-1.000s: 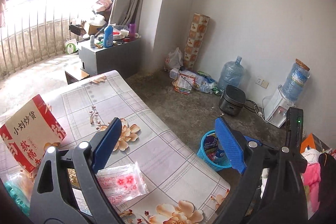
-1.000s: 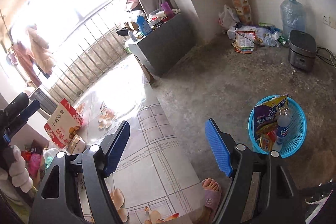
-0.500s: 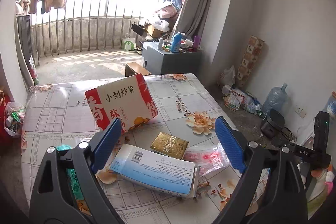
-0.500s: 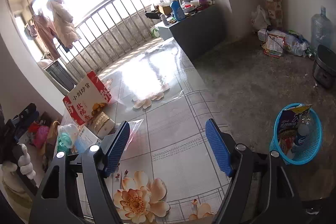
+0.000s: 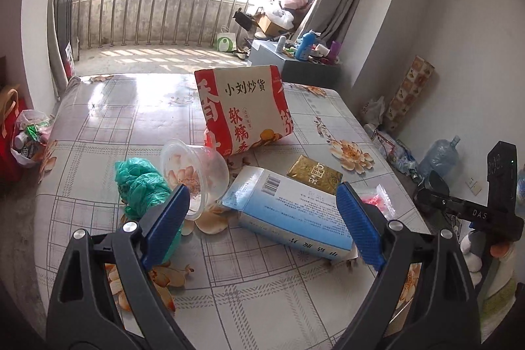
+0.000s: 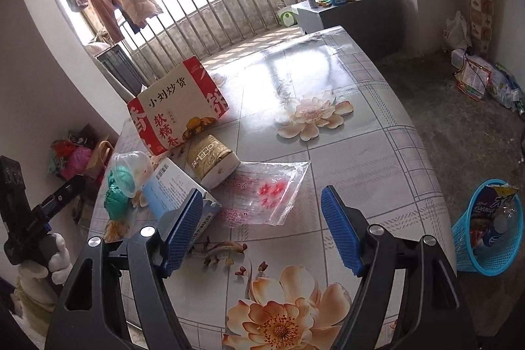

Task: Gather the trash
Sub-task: 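Grasp the white-blue cardboard box with the right tool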

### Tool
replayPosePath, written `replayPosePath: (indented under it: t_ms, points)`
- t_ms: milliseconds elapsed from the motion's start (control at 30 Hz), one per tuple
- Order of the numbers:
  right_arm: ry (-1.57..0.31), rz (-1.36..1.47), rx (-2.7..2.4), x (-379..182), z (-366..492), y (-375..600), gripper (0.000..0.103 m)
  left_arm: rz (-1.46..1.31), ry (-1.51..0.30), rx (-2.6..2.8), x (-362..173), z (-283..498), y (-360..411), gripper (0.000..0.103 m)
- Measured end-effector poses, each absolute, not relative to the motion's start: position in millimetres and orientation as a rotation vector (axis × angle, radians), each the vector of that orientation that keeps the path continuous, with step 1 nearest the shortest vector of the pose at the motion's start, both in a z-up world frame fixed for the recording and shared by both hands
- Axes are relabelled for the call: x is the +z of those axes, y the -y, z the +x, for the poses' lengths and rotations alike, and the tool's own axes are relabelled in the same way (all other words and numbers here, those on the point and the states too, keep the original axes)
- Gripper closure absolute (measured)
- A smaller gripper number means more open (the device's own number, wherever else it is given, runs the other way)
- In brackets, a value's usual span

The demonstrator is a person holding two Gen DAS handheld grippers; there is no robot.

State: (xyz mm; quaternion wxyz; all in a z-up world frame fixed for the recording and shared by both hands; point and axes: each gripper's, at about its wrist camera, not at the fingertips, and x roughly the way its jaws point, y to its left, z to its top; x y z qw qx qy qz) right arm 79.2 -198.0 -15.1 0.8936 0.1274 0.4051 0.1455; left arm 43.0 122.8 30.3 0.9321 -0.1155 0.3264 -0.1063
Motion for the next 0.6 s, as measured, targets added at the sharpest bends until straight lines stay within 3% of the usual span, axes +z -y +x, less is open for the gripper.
replayPosePath:
  t_ms: [333, 433, 533, 600]
  points:
    - [-0.912, 0.21, 0.439, -24.0, 115.1, 144.3, 0.03, -0.301, -0.767, -0.349, -6.6, 48.6, -118.4, 0.017]
    - [-0.936, 0.172, 0.462, -29.9, 125.9, 125.5, 0.031, -0.321, -0.789, -0.388, -15.9, 51.8, -115.7, 0.029]
    - [-0.966, 0.16, 0.489, -35.5, 136.5, 113.7, 0.039, -0.359, -0.837, -0.431, -28.6, 58.6, -113.3, 0.049]
    - [-0.99, 0.17, 0.511, -40.8, 143.3, 108.8, 0.043, -0.386, -0.855, -0.456, -35.6, 60.9, -112.2, 0.055]
